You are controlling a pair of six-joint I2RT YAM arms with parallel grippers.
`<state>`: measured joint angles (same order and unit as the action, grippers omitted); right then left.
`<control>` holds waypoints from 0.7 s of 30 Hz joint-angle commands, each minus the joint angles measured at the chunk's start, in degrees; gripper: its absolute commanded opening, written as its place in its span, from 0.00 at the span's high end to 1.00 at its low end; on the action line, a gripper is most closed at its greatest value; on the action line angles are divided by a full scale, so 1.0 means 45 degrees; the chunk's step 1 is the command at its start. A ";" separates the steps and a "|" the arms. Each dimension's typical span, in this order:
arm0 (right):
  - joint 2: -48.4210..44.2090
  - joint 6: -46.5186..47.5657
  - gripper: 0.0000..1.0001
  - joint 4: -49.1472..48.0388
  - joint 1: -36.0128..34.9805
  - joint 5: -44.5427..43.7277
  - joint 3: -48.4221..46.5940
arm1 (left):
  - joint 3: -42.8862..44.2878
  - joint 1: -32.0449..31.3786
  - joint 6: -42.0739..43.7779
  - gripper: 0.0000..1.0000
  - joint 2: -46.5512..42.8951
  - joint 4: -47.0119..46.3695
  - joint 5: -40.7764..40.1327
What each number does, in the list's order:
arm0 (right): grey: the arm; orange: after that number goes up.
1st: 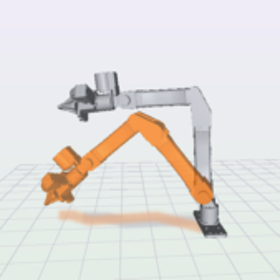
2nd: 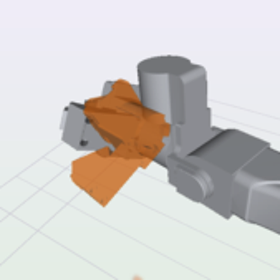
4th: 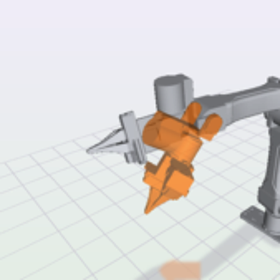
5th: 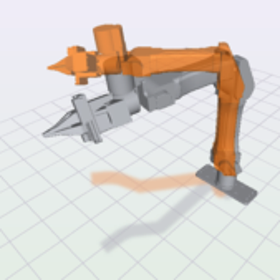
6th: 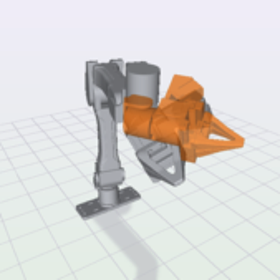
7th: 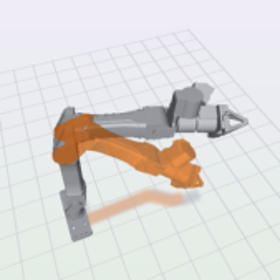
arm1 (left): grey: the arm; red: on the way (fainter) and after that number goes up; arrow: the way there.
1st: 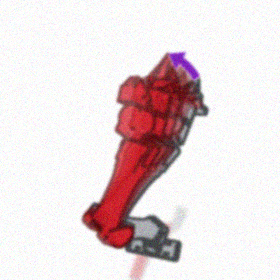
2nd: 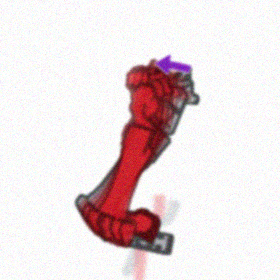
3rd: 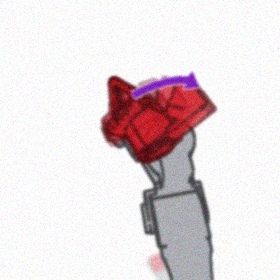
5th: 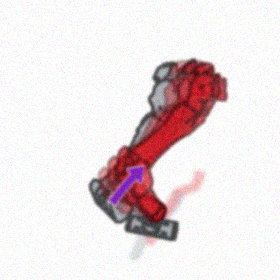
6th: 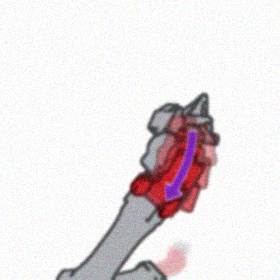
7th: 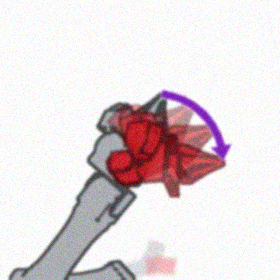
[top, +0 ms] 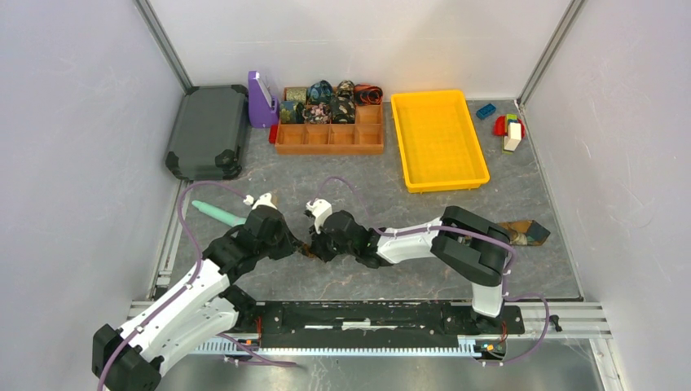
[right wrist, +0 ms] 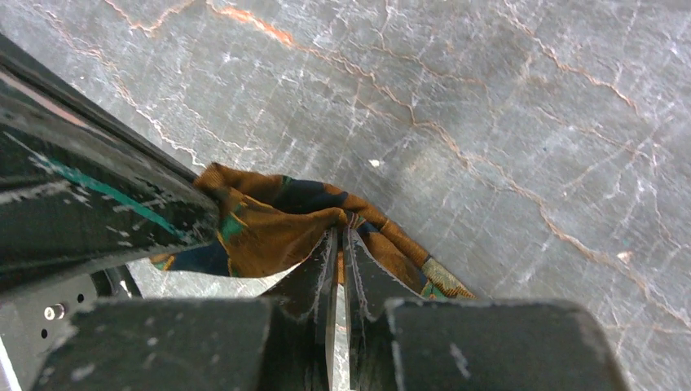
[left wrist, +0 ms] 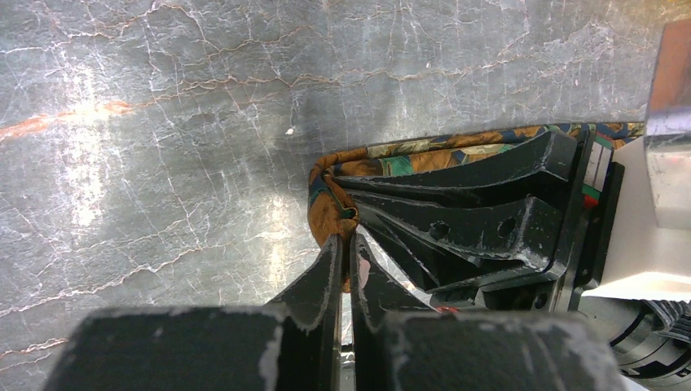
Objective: Roll the ties
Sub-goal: Roll the tie at the center of the board.
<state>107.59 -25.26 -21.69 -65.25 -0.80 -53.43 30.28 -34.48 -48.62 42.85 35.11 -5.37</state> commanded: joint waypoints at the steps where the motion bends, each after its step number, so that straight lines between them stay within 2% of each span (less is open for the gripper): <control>1: 0.0173 0.0108 0.89 -0.0640 -0.0011 0.0490 -0.0796 | 0.0477 -0.0033 -0.0661 0.95 -0.0160 0.0066 0.0103; 17: -0.1754 0.0979 0.89 0.0574 0.0247 -0.0467 0.0604 | 0.0560 -0.0033 -0.0602 0.95 0.0613 -0.0689 0.0234; 21: -0.1679 0.0899 0.89 0.0500 0.0244 -0.0256 0.0817 | 0.0468 -0.0033 -0.0638 0.96 0.0653 -0.0820 0.0248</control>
<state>101.21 -22.15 -18.85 -64.36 -1.54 -50.83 30.39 -34.48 -48.62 45.67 33.95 -5.32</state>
